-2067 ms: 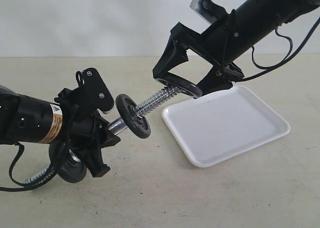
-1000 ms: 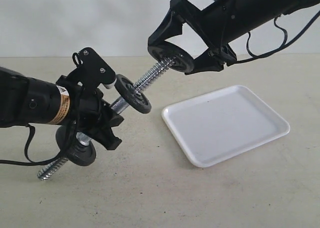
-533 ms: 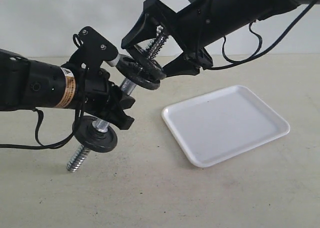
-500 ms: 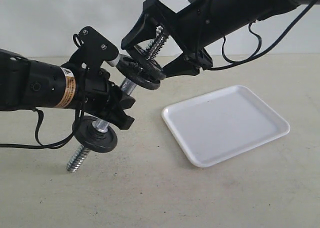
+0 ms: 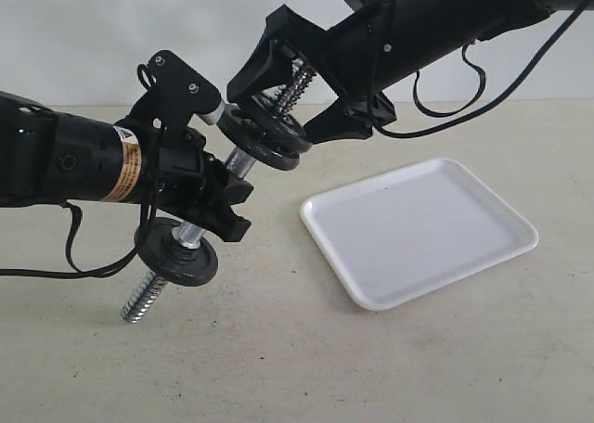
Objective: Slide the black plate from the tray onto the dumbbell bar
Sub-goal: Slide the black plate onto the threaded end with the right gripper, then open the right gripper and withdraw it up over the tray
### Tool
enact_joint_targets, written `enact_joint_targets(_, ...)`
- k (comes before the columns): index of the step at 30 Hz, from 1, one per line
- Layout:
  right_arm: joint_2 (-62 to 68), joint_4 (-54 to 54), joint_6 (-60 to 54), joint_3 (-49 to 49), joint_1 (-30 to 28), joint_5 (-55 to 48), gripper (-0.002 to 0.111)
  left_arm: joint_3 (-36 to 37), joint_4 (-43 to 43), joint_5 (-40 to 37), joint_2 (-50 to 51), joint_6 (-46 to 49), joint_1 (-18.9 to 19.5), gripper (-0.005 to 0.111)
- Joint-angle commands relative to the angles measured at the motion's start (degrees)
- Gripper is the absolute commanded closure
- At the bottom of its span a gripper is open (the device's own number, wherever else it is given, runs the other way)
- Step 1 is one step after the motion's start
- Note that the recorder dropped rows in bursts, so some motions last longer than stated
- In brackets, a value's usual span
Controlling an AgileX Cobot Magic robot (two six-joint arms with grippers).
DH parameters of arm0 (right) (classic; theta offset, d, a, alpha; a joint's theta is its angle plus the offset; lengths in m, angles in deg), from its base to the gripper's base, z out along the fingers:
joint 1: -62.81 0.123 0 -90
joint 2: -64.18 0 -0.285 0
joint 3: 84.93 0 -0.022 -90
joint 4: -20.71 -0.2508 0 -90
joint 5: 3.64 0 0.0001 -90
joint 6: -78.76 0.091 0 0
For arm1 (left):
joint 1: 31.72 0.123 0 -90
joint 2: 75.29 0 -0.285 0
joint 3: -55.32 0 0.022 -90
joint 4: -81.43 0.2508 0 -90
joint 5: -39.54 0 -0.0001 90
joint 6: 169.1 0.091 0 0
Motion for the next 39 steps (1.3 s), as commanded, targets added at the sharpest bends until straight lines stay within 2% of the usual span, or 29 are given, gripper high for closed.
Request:
enact_joint_targets(1, -0.92, 0.97, -2.88, 0.15, 0.04, -5.12, 0.093, -3.3, -4.07, -2.35, -3.71, -2.85, 0.53, 0.102)
enact_joint_targets(4, -0.92, 1.24, -2.91, 0.15, 0.04, -5.66, 0.066, -3.3, -4.09, -2.59, -3.71, -2.85, 0.53, 0.102)
enact_joint_targets(5, -0.92, 1.24, -2.91, 0.15, 0.04, -5.77, 0.051, -3.3, -4.09, -2.59, -3.71, -2.85, 0.53, 0.102)
enact_joint_targets(6, -0.92, 1.36, -2.91, 0.15, 0.04, -5.77, 0.042, -3.3, -4.09, -2.59, -3.71, -2.85, 0.53, 0.102)
enact_joint_targets(7, -0.92, 1.35, -2.91, 0.15, 0.04, -5.77, 0.033, -3.3, -4.09, -2.59, -3.71, -2.85, 0.53, 0.102)
enact_joint_targets(8, -0.92, 1.74, -2.91, 0.15, 0.04, -5.8, 0.031, -3.3, -4.09, -2.59, -3.71, -2.85, 0.53, 0.102)
enact_joint_targets(11, -0.92, 3.65, -3.02, 0.15, 0.04, -5.8, 0.037, -3.3, -4.09, -2.59, -3.71, -2.85, 0.53, 0.102)
enact_joint_targets(13, -0.92, 5.12, -3.59, 0.15, 0.04, -5.66, 0.036, -3.3, -4.09, -2.59, -3.71, -2.85, 0.53, 0.102)
enact_joint_targets(18, -0.92, 7.67, -3.98, 0.15, 0.04, -2.94, 0.024, -3.3, -4.09, -2.59, -3.71, -2.85, 0.53, 0.102)
enact_joint_targets(23, -0.92, 7.65, -3.98, 0.15, 0.04, -2.85, 0.004, -3.3, -4.09, -2.59, -3.71, -2.85, 0.53, 0.102)
enact_joint_targets(30, -0.92, 7.8, -3.85, -1.43, 0.04, -2.47, 0.003, -3.3, -4.09, -2.59, -3.71, -2.85, 0.53, 0.102)
enact_joint_targets(39, -0.92, 9.79, -3.91, -10.82, 0.04, -6.22, 0.003, -3.19, -4.04, -3.96, -3.71, -2.85, 0.53, 0.102)
